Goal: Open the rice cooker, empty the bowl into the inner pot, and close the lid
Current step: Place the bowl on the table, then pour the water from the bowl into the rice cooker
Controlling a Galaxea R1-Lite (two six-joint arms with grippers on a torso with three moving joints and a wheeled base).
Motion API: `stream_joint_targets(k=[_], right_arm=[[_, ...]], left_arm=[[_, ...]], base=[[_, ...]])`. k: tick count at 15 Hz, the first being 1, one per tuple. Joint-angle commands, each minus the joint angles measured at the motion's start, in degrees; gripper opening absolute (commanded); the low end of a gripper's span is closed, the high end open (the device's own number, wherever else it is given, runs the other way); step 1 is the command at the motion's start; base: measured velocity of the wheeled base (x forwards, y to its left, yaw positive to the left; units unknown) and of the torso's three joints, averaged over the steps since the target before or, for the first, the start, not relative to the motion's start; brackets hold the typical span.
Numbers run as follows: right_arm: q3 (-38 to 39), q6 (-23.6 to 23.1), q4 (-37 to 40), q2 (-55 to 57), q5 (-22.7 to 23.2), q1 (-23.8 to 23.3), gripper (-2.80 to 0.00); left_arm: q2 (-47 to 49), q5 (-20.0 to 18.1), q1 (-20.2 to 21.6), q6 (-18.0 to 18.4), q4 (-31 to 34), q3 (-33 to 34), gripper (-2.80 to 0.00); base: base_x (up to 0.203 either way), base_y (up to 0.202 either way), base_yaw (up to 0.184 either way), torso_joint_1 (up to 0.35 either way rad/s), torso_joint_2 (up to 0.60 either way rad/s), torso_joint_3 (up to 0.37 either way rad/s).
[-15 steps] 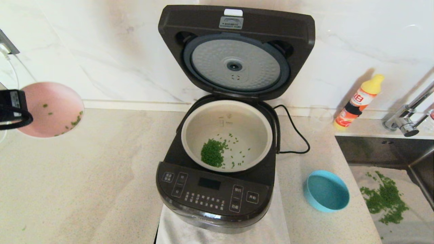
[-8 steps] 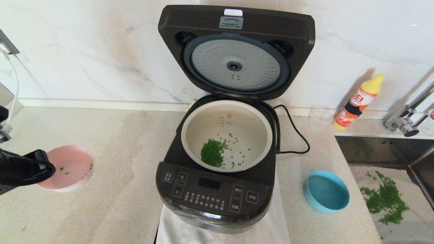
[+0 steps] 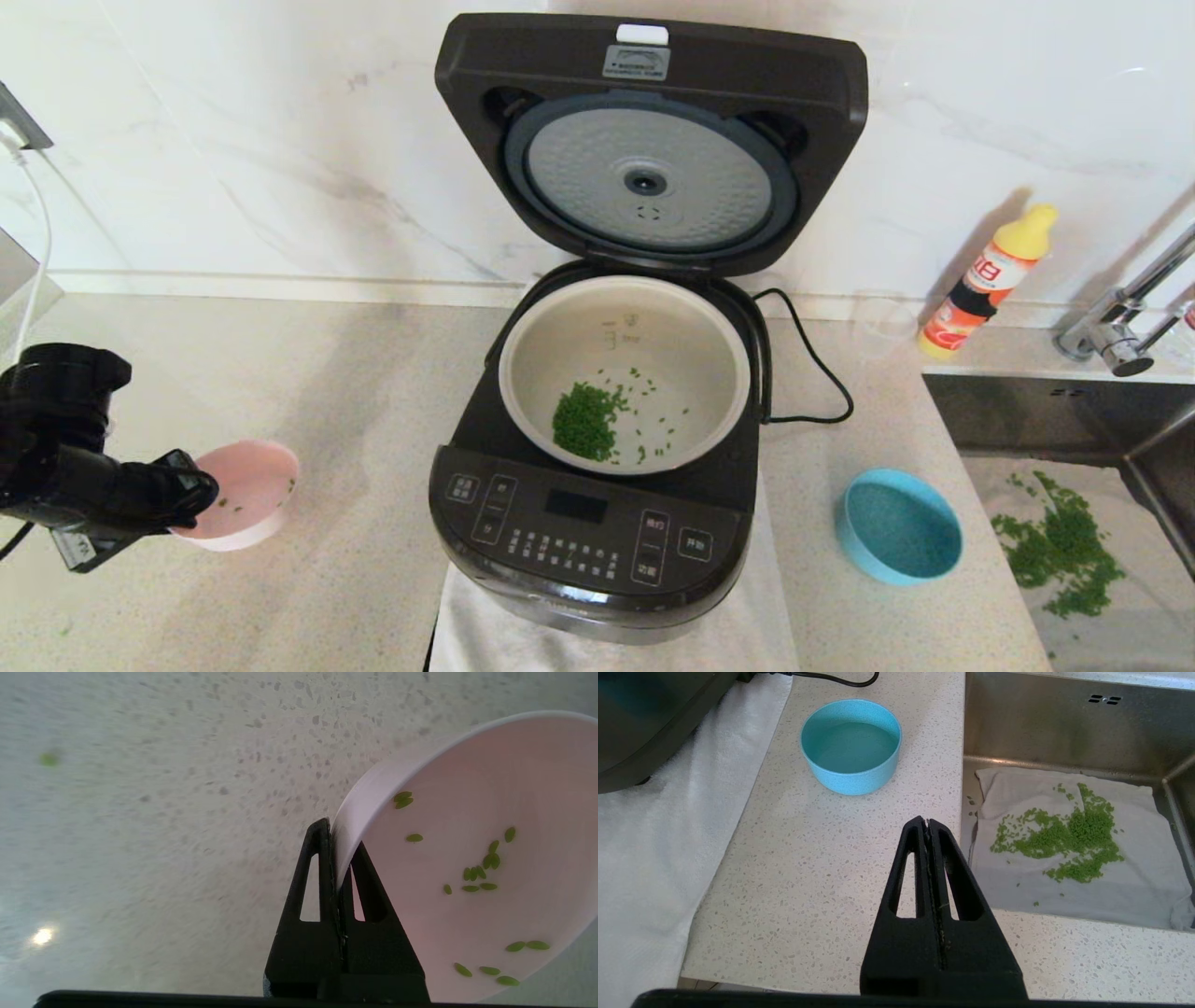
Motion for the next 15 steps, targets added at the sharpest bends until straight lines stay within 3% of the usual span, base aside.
stream_joint_targets(k=[1, 2, 3, 6, 11, 12, 14, 15], right_arm=[[0.0, 0.0, 0.0, 0.0, 0.0, 0.0, -2.8], [0.0, 0.0, 0.0, 0.0, 0.0, 0.0, -2.8], [0.0, 0.0, 0.0, 0.0, 0.0, 0.0, -2.8], [0.0, 0.0, 0.0, 0.0, 0.0, 0.0, -2.8], [0.0, 0.0, 0.0, 0.0, 0.0, 0.0, -2.8], [0.0, 0.0, 0.0, 0.0, 0.0, 0.0, -2.8], [0.0, 0.0, 0.0, 0.0, 0.0, 0.0, -2.8], [0.0, 0.0, 0.0, 0.1, 0.0, 0.0, -2.8]], left_arm=[[3.6, -0.5, 0.0, -0.6, 0.0, -0.6, -2.8], [3.6, -0.6, 0.0, -0.6, 0.0, -0.8, -2.8], [3.4, -0.7, 0.0, -0.7, 0.1, -1.2, 0.0], [1.8, -0.5, 0.0, -0.7, -0.1, -1.9, 0.0], [-9.4, -0.4, 1.6, 0.2, 0.7, -4.8, 0.0], [-12.2, -0.5, 1.7, 1.1, 1.1, -6.3, -2.8], [-16.7, -2.9, 0.3, 2.7, 4.1, -12.4, -2.8], [-17.2, -5.1, -2.8, 3.2, 5.8, -13.6, -2.8]], base=[[0.0, 0.0, 0.0, 0.0, 0.0, 0.0], [0.0, 0.0, 0.0, 0.0, 0.0, 0.0], [0.0, 0.0, 0.0, 0.0, 0.0, 0.0], [0.0, 0.0, 0.0, 0.0, 0.0, 0.0], [0.0, 0.0, 0.0, 0.0, 0.0, 0.0], [0.0, 0.0, 0.0, 0.0, 0.0, 0.0], [0.0, 0.0, 0.0, 0.0, 0.0, 0.0], [0.0, 0.0, 0.0, 0.0, 0.0, 0.0]])
